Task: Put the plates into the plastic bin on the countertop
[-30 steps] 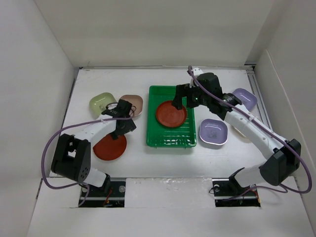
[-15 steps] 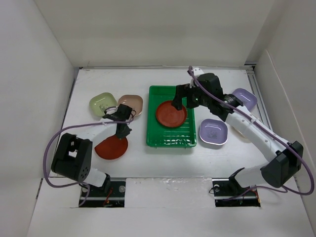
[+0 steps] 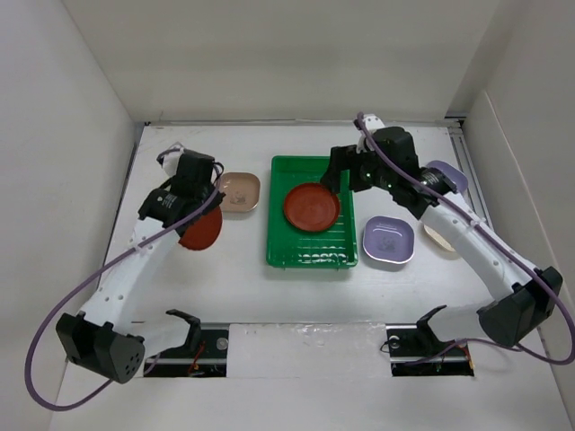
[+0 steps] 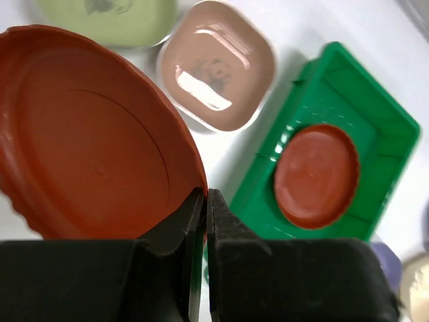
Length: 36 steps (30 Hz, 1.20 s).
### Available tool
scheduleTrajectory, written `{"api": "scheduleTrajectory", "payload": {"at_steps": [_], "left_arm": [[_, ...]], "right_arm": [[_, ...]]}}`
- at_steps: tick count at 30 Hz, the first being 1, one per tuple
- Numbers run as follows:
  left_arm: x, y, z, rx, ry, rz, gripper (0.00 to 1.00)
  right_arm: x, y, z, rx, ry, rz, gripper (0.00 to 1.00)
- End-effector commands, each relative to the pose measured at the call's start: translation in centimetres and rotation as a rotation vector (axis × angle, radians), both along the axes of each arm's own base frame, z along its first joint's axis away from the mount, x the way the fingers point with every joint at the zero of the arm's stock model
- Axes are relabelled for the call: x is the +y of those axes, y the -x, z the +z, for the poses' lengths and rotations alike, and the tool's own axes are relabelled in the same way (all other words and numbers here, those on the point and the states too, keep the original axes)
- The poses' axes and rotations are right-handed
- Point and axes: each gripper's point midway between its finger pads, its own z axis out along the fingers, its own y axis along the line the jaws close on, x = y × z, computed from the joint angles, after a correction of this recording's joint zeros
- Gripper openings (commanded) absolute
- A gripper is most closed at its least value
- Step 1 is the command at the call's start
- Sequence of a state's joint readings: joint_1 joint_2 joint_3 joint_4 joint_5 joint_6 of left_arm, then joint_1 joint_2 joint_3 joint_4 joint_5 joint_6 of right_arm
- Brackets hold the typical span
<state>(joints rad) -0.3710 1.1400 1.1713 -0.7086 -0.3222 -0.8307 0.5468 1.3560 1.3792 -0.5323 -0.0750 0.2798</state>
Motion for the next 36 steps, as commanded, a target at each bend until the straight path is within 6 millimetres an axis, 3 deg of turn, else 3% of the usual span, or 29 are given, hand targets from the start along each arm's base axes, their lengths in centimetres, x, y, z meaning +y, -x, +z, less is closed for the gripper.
{"api": "scheduleTrajectory", "payload": {"at_steps": [1,2,3,5,6,8,9,10,14,20,22,28,33,36], "left_arm": [[-1.8,-1.3,2.1,-0.010,-0.014,-0.140,0.00],[-2.7,-2.3,3.8,-0.046,0.007,-0.171,0.00],[-5.4,-3.0,3.4,-0.027,0.005,-0.245,0.00],[-8.7,-4.1,4.7,-0.066,-0.044,-0.291,0.00],[-12.6,-4.9,5.4,-0.063,-0.095,-0.344,0.00],[-16.2,-5.8,5.6,-0.044,-0.127,-0.382,0.00],[-18.0,-6.8,8.1,-0.099,-0.114,-0.388,0.00],[-19.6,-7.6,5.0,-0.026,-0.178,-0.400,0.00],[-24.5,-9.1,2.5,-0.004,-0.189,-0.445,0.00],[-26.7,-10.0,-1.9,0.043,-0.176,-0.480,0.00],[-27.4,-9.9,-3.6,0.078,-0.176,-0.514,0.00],[-29.9,-9.8,-5.4,0.083,-0.155,-0.578,0.00],[-32.3,-9.1,-5.2,0.064,-0.169,-0.618,0.00],[-32.3,-9.0,-6.4,0.091,-0.179,-0.613,0.00]], "right_arm": [[-4.1,-0.7,5.2,-0.113,-0.035,-0.142,1.00],[-5.1,-0.6,5.6,-0.124,-0.035,-0.169,1.00],[-6.1,-0.2,6.9,-0.152,-0.055,-0.199,1.00],[-8.6,-0.2,7.9,-0.168,-0.045,-0.274,1.00],[-9.5,-0.1,9.1,-0.188,-0.050,-0.301,1.00],[-11.2,0.0,10.1,-0.198,-0.046,-0.348,1.00],[-12.7,0.2,10.8,-0.204,-0.045,-0.388,1.00],[-13.6,0.7,11.1,-0.210,-0.046,-0.408,1.00],[-17.4,2.4,13.3,-0.260,-0.070,-0.530,1.00],[-19.3,4.7,16.0,-0.332,-0.106,-0.594,1.00],[-19.3,4.7,16.0,-0.332,-0.106,-0.594,1.00],[-18.7,4.4,15.3,-0.312,-0.117,-0.568,1.00],[-18.5,4.2,14.7,-0.301,-0.115,-0.559,1.00],[-18.5,4.2,14.7,-0.297,-0.126,-0.561,1.00]]}}
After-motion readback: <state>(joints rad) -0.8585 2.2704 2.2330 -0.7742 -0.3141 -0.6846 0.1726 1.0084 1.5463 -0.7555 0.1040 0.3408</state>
